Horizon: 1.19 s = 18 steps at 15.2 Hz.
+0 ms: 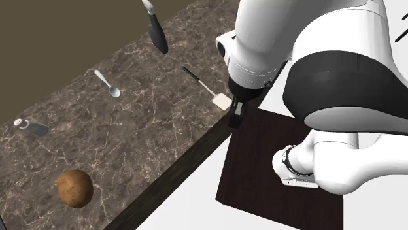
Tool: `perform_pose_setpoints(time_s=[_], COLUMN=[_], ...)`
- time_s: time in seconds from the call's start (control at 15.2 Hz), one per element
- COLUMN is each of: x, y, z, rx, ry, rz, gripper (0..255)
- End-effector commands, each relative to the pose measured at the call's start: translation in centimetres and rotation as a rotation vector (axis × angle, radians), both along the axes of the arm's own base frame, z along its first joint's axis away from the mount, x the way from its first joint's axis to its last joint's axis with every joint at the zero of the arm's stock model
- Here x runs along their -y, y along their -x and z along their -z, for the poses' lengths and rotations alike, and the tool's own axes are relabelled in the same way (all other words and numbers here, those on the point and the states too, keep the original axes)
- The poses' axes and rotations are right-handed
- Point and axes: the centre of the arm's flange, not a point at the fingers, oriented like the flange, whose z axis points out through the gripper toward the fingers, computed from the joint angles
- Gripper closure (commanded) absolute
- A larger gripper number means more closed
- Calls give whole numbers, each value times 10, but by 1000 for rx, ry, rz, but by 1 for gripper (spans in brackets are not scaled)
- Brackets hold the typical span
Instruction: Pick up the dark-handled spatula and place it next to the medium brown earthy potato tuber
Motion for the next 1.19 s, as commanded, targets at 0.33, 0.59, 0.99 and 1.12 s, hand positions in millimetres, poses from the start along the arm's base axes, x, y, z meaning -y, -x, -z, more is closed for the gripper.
perform_pose_setpoints(time_s=[0.33,0.59,0.99,1.12], x=[33,62,110,127], y=[-35,-61,-96,-107], z=[42,75,124,140], rx=[15,27,45,51], ry=[6,11,18,21], rz=[105,189,315,357], gripper=[0,0,0,0])
